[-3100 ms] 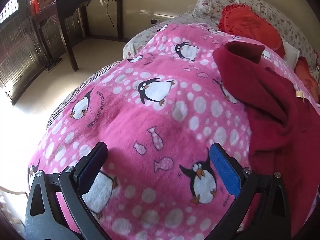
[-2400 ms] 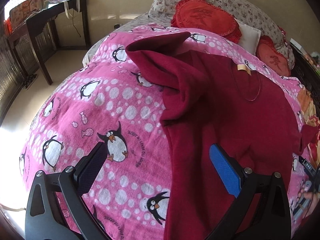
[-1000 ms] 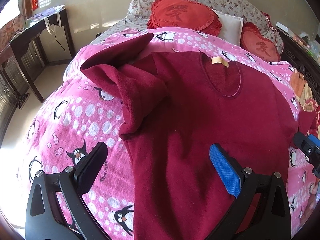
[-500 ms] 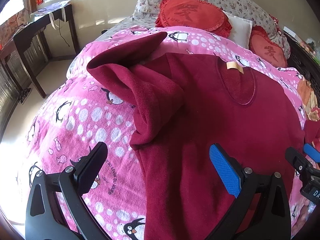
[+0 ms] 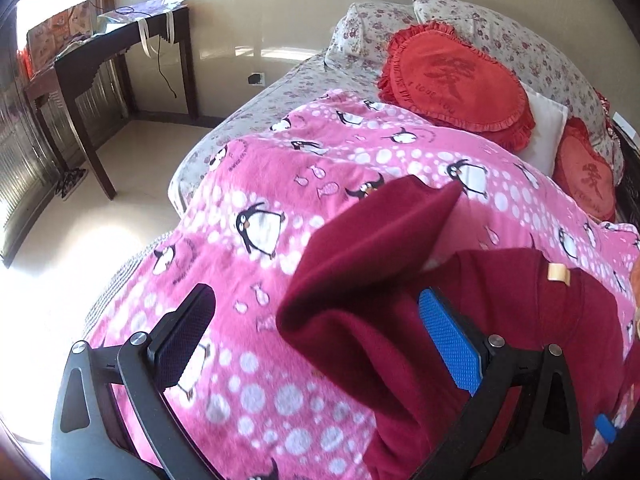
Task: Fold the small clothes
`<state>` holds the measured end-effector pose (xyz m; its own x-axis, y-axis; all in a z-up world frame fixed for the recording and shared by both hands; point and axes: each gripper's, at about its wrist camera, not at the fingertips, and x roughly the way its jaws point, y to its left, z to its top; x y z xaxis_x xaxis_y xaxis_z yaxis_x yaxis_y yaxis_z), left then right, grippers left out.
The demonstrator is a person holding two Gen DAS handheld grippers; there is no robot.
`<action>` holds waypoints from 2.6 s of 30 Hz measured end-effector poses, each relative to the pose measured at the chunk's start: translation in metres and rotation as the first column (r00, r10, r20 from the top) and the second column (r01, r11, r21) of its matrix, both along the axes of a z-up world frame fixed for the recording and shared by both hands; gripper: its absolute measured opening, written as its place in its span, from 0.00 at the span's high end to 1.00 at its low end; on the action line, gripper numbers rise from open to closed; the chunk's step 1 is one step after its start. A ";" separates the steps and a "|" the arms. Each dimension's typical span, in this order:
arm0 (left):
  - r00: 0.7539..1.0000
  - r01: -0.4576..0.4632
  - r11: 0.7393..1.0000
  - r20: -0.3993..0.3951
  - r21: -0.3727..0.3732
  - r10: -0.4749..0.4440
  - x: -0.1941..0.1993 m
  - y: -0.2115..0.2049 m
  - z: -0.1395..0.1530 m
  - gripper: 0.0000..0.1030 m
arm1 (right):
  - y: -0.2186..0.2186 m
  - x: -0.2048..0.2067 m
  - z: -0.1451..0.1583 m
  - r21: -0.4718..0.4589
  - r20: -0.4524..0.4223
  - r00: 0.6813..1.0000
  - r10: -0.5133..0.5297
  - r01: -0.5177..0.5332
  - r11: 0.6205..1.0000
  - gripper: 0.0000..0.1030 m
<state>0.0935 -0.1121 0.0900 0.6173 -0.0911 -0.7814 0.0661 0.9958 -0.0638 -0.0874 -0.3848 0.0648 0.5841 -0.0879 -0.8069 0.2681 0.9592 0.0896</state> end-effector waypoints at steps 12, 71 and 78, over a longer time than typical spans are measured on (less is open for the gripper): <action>0.983 0.144 0.990 -0.111 0.001 -0.143 0.049 -0.026 -0.024 0.81 | -0.009 0.019 -0.017 0.038 -0.040 0.999 -0.001 0.003 0.999 0.00; 0.970 0.241 0.970 0.005 0.005 -0.241 -0.050 -0.094 -0.031 0.36 | -0.185 -0.013 0.017 -0.043 0.106 0.975 -0.198 0.203 0.978 0.87; 0.962 0.273 0.961 -0.018 0.054 -0.272 -0.055 -0.105 -0.041 0.36 | -0.148 -0.030 0.018 -0.061 0.115 0.989 -0.089 0.096 0.993 0.54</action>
<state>0.0384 -0.2167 0.0492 0.5667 -0.2113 -0.7964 0.3353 0.9420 -0.0114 -0.1179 -0.5325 0.0827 0.6572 -0.1968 -0.7275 0.3478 0.9356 0.0611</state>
